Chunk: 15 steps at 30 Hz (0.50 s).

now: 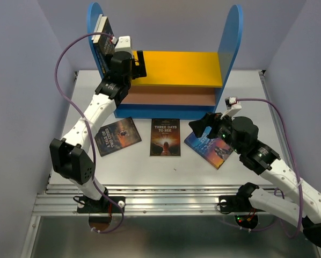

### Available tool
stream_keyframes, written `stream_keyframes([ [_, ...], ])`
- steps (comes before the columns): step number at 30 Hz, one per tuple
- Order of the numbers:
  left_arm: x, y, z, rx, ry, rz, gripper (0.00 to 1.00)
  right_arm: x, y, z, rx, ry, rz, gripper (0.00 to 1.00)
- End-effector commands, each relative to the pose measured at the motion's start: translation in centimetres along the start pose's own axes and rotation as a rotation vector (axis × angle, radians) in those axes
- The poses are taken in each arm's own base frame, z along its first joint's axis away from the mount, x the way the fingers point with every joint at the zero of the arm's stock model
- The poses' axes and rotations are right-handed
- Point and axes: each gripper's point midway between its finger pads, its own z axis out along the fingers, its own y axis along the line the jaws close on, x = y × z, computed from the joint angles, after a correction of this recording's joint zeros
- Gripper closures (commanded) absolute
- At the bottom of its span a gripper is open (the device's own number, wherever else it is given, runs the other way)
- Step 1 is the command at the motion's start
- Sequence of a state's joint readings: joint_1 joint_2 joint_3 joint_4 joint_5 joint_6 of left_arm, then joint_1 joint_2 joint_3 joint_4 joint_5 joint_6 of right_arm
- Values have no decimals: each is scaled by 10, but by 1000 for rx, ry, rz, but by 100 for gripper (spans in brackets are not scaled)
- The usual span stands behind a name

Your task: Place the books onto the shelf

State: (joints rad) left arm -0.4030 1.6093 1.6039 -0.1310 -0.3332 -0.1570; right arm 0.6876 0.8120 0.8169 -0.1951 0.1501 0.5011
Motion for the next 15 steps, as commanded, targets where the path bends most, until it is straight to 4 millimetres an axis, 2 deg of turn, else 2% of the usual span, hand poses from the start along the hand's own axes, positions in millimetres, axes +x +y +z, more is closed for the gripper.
stream_keyframes([
  [1,-45,4,-3,30,-122,-7,1,-12,-1,0,16,-35,-7,0],
  [8,-52,14,3,-14,-146,13,1,-14,3,2,7,-29,3,0],
  [10,-50,23,8,-30,-142,14,1,-14,4,1,6,-30,6,0],
  [15,-48,28,16,-15,-134,15,1,-15,3,-1,11,-33,12,0],
])
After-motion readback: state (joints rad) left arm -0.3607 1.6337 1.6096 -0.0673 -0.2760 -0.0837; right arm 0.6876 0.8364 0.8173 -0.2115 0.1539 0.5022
